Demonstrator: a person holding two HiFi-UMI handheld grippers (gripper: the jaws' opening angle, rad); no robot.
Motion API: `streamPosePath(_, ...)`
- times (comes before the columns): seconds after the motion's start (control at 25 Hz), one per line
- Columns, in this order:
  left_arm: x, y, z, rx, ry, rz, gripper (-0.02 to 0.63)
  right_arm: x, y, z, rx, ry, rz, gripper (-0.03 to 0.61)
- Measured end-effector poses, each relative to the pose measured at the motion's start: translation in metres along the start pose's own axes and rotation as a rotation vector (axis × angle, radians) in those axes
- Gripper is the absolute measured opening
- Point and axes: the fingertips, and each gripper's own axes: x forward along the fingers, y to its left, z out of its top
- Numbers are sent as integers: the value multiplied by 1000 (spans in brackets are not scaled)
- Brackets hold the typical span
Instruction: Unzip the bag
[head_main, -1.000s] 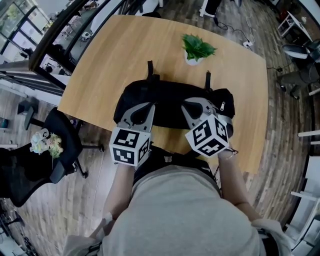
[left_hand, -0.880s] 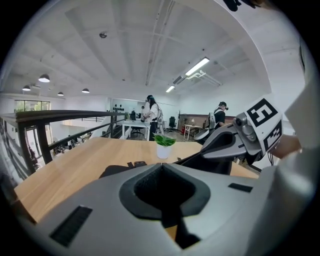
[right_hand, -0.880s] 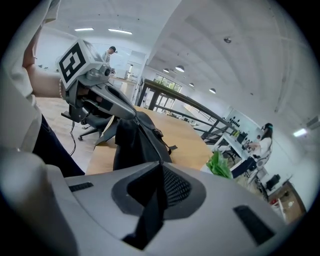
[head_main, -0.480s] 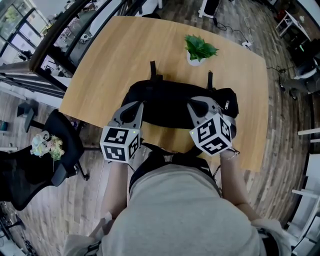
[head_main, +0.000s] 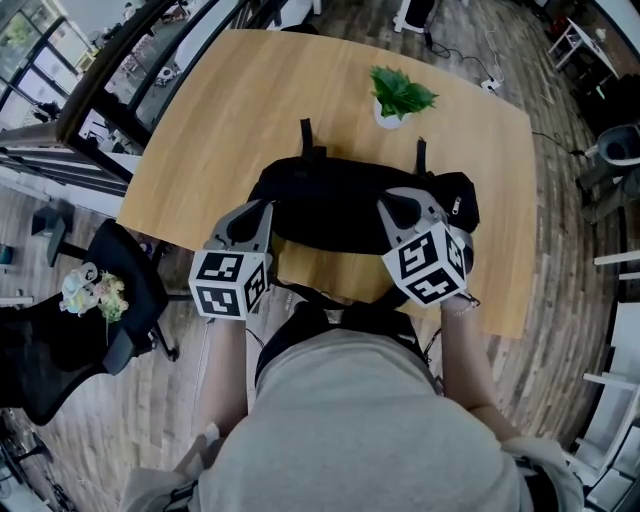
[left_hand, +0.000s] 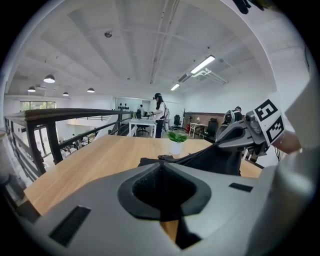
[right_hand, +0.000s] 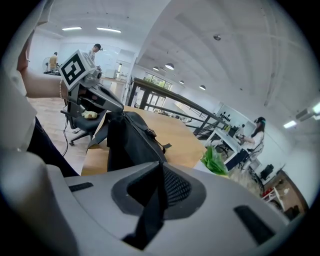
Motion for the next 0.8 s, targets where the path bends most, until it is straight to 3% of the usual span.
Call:
streamPosePath(0.16, 2, -1, -5, 47, 21, 7, 23, -3, 3, 0, 10, -11, -7, 43)
streamPosePath(0.48, -4, 10, -7, 2, -6, 35, 23, -10, -3, 3, 33, -35, -63, 89)
streamPosePath(0.6, -8, 9, -1, -1, -38, 48, 23, -17, -3, 9, 100, -90, -61, 107)
streamPosePath(0.8, -6, -16, 14, -44, -99, -40, 23, -20, 8, 19, 229, -167, -16, 115)
